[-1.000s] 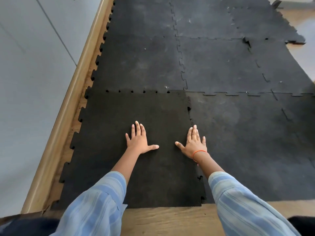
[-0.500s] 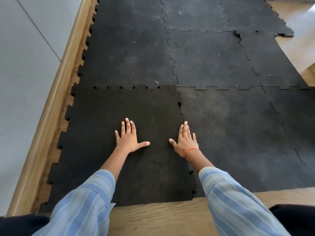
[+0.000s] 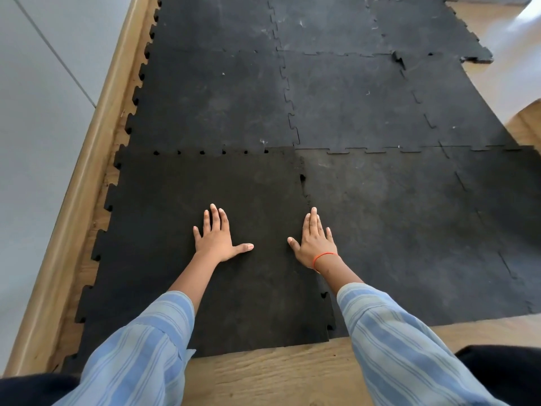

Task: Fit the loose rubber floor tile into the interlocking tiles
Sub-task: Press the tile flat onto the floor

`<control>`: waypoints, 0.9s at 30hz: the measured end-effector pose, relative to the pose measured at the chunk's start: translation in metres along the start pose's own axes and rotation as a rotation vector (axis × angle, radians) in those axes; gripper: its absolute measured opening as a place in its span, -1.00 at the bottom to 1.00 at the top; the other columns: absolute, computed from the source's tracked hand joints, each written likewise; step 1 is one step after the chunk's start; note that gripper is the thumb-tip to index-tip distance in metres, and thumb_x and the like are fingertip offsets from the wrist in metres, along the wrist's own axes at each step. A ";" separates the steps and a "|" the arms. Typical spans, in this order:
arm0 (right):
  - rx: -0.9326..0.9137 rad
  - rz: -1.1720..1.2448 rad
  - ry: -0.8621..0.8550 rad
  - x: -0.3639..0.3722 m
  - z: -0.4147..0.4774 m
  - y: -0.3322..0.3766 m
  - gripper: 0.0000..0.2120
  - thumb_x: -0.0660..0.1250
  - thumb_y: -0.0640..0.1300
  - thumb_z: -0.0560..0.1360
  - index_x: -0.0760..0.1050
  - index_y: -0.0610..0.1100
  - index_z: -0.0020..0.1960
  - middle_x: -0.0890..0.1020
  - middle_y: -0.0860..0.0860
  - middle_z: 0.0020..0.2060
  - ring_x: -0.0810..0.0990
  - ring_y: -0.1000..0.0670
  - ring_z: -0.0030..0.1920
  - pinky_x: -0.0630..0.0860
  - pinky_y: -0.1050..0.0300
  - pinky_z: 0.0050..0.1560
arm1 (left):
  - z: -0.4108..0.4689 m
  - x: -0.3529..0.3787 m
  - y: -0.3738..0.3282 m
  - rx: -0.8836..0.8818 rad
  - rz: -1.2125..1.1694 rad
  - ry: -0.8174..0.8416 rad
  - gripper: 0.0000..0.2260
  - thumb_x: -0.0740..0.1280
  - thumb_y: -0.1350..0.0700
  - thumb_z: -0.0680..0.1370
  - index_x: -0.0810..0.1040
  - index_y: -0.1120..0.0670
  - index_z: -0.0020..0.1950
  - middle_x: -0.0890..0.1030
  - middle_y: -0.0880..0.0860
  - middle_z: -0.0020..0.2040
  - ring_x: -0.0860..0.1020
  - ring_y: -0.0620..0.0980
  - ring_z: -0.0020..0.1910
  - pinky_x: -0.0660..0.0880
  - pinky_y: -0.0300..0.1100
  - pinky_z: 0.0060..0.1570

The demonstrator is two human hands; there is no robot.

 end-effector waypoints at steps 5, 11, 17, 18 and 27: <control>0.004 0.015 -0.005 0.003 0.005 0.002 -0.24 -0.08 0.22 0.60 -0.34 -0.22 0.53 -0.38 -0.06 0.52 -0.29 -0.02 0.56 -0.18 -0.05 0.57 | 0.003 0.001 0.001 -0.008 0.000 0.005 0.10 0.20 -0.47 0.37 -0.36 0.16 0.51 -0.40 0.14 0.52 -0.31 0.13 0.51 -0.12 0.22 0.45; 0.025 0.016 -0.013 -0.011 0.007 0.010 -0.16 0.08 0.22 0.57 -0.25 -0.27 0.54 -0.29 -0.13 0.55 -0.22 -0.07 0.57 -0.11 -0.09 0.57 | -0.002 -0.001 0.001 0.008 0.000 -0.010 0.10 0.18 -0.48 0.36 -0.35 0.15 0.51 -0.39 0.13 0.52 -0.31 0.11 0.52 -0.12 0.20 0.46; -0.025 0.016 -0.078 -0.015 0.018 0.005 -0.16 -0.03 0.33 0.54 -0.28 -0.17 0.55 -0.29 -0.01 0.55 -0.27 0.00 0.56 -0.15 -0.10 0.57 | 0.006 0.006 0.004 0.019 0.026 -0.014 0.10 0.11 -0.52 0.34 -0.40 0.14 0.49 -0.43 0.12 0.50 -0.36 0.11 0.50 -0.18 0.21 0.45; -0.022 0.018 -0.062 -0.014 0.021 0.004 -0.16 -0.04 0.33 0.54 -0.29 -0.16 0.55 -0.30 -0.01 0.55 -0.27 0.00 0.56 -0.15 -0.10 0.57 | 0.008 0.007 0.004 0.018 0.025 -0.010 0.10 0.12 -0.52 0.34 -0.40 0.14 0.49 -0.43 0.12 0.50 -0.36 0.11 0.50 -0.18 0.21 0.45; 0.012 -0.045 -0.004 -0.022 0.043 0.001 -0.11 -0.11 0.41 0.50 -0.35 -0.16 0.54 -0.33 -0.02 0.54 -0.34 0.01 0.54 -0.24 -0.15 0.55 | 0.008 0.014 0.008 0.068 0.030 -0.120 0.08 0.00 -0.55 0.32 -0.40 0.14 0.49 -0.40 0.13 0.52 -0.32 0.12 0.51 -0.20 0.20 0.45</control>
Point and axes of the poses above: each hand's wrist, its own z-axis towards the middle knuckle, its own x-axis out of the palm, y = z × x, the point moved 5 cm from there along z, towards the middle knuckle
